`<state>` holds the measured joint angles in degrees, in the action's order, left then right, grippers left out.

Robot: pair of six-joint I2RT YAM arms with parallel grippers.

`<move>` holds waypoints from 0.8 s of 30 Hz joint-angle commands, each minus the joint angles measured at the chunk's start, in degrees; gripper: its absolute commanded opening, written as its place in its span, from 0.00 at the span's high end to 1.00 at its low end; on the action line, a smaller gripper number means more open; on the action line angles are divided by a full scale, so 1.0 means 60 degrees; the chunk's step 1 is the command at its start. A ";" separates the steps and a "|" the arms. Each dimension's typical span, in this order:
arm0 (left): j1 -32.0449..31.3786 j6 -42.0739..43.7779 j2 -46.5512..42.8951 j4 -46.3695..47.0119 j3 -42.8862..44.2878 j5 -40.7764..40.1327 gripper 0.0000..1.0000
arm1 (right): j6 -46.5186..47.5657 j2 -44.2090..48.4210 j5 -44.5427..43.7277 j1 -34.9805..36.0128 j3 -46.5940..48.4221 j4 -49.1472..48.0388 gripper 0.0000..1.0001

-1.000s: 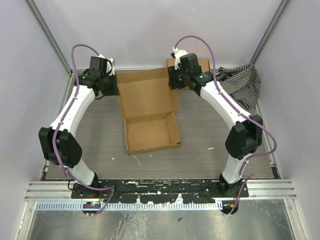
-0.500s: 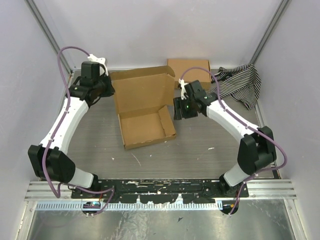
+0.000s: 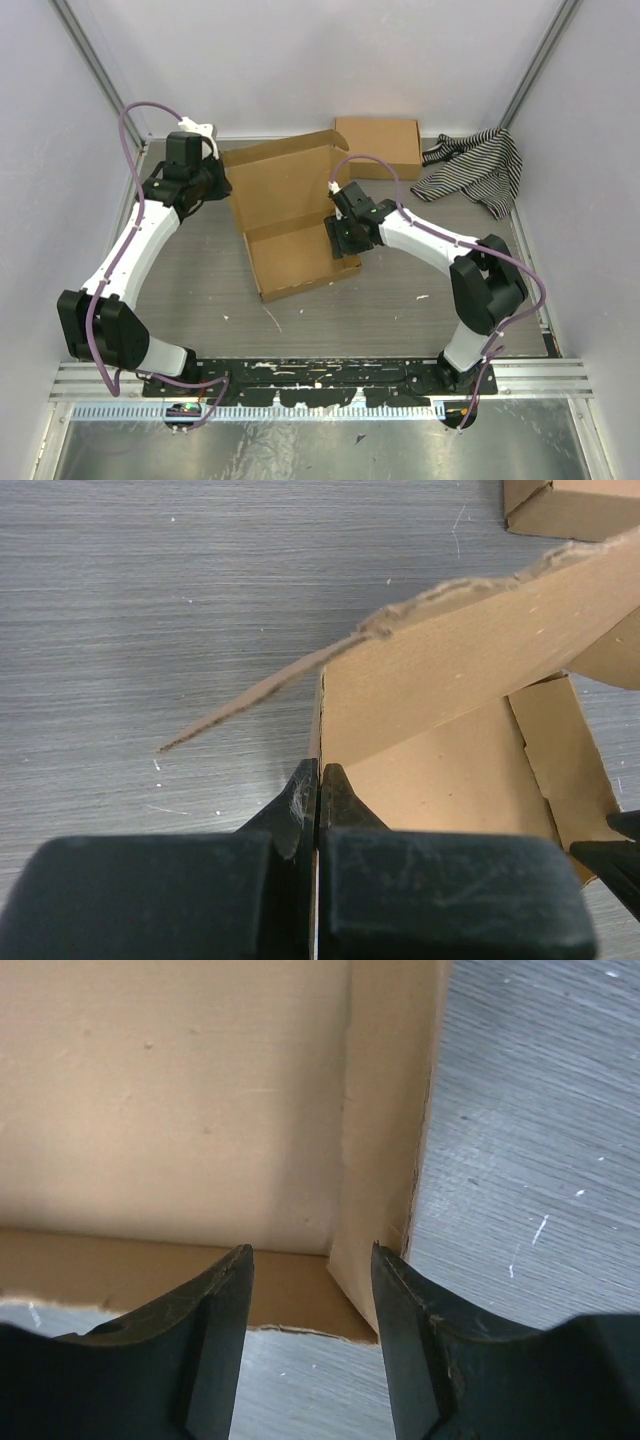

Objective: Fold the paper box

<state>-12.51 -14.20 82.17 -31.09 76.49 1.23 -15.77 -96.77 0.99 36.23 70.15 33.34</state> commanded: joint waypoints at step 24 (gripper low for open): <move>0.0030 0.0154 -0.0168 0.0434 0.0054 0.0206 1.00 | 0.0674 -0.1396 -0.1176 -0.0237 0.1318 -0.1167 0.52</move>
<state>-12.53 -13.91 82.17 -30.79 76.49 1.76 -13.74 -101.93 -10.39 35.07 75.07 28.86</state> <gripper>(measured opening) 0.012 0.511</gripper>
